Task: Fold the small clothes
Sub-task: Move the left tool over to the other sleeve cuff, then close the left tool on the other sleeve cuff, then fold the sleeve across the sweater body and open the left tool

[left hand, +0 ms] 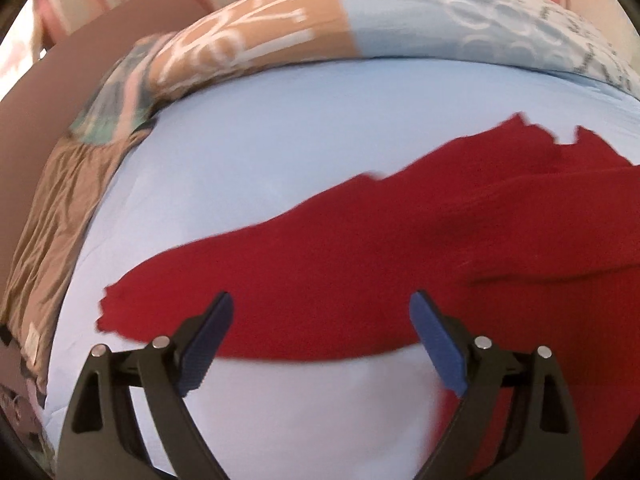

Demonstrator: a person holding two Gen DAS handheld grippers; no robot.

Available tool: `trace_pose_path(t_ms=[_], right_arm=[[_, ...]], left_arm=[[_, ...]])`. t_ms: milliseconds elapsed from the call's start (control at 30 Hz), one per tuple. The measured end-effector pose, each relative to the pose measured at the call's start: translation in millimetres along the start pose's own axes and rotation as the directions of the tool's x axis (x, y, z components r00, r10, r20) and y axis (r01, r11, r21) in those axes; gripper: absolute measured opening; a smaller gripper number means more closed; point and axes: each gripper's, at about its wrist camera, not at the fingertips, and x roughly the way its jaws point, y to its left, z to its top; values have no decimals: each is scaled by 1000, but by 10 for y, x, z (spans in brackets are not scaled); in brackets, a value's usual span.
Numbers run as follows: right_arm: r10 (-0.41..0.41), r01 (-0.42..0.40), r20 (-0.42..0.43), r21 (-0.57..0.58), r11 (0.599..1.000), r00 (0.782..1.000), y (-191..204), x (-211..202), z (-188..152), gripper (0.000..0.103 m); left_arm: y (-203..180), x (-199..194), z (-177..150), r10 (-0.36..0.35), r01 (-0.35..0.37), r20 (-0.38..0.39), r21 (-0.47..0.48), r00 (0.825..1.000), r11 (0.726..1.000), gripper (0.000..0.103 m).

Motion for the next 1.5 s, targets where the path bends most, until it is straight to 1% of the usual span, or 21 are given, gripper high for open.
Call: trace_pose_path(t_ms=[100, 200, 267, 500, 533, 567, 600, 633, 667, 700, 733, 767, 800, 867, 1000, 1100, 1200, 1267, 1367, 1467, 1500], right_arm=[[3, -3, 1, -39, 999, 1000, 241, 45, 56, 80], [20, -21, -16, -59, 998, 1000, 438, 184, 93, 80], [11, -12, -22, -75, 997, 1000, 568, 290, 113, 80], [-32, 29, -18, -157, 987, 999, 951, 507, 182, 80], [-40, 37, -18, -170, 985, 999, 978, 517, 181, 80], [-48, 44, -20, -183, 982, 999, 1004, 534, 184, 80], [-50, 45, -23, -188, 981, 998, 1011, 541, 181, 80], [-53, 47, -29, -194, 980, 998, 1016, 552, 175, 80], [-58, 50, -34, -202, 978, 998, 1016, 559, 167, 80], [-62, 53, -35, -207, 977, 997, 1011, 559, 160, 80], [-65, 57, -35, -209, 976, 997, 1000, 555, 151, 80], [-68, 58, -41, -208, 976, 997, 971, 561, 141, 80], [-69, 58, -46, -203, 977, 997, 953, 566, 131, 79], [-63, 52, -57, -181, 982, 996, 892, 585, 111, 78], [-83, 72, -68, -147, 987, 994, 691, 655, 80, 76], [-100, 90, -78, -124, 988, 992, 502, 741, 60, 76], [-118, 109, -80, -116, 987, 990, 343, 791, 64, 76], [-126, 118, -73, -105, 987, 989, 226, 776, 86, 76], [-137, 132, -62, -81, 988, 989, 36, 715, 103, 76], [-151, 147, -65, -61, 987, 986, -154, 665, 78, 76], [-158, 154, -69, -56, 986, 985, -229, 647, 59, 76]], left_arm=[[502, 134, -207, 18, -20, -36, -52, 999, 998, 90], [1017, 276, -300, -20, 12, -63, -132, 998, 991, 90], [1348, 355, -349, -24, 13, -63, -174, 998, 985, 90], [2030, 612, -428, -2, -17, -75, -248, 997, 968, 89], [2079, 668, -441, -8, -12, -79, -260, 997, 966, 88], [2146, 728, -446, -18, -6, -86, -268, 996, 963, 73], [2182, 818, -463, -50, 19, -104, -280, 993, 960, 61], [2201, 864, -463, -69, 37, -102, -290, 992, 956, 61], [2215, 868, -452, -63, 35, -91, -287, 994, 957, 55], [2175, 865, -420, -50, 26, -87, -262, 995, 965, 42], [2135, 863, -396, -43, 22, -84, -240, 996, 970, 36], [2089, 857, -369, -35, 16, -83, -222, 996, 975, 25], [2032, 841, -339, -29, 13, -77, -200, 997, 980, 17], [1935, 798, -289, -29, 18, -63, -170, 998, 985, 14], [1730, 639, -168, -99, 98, -4, -133, 995, 986, 13], [1486, 455, -38, -164, 167, 48, -86, 985, 982, 13], [1188, 225, 97, -255, 260, 100, -43, 962, 965, 13], [947, 55, 209, -333, 338, 124, -22, 935, 941, 13], [391, -219, 324, -423, 422, 152, 39, 893, 906, 13], [-209, -356, 465, -532, 525, 157, 88, 832, 847, 13], [-354, -361, 486, -552, 544, 152, 97, 820, 834, 13]])
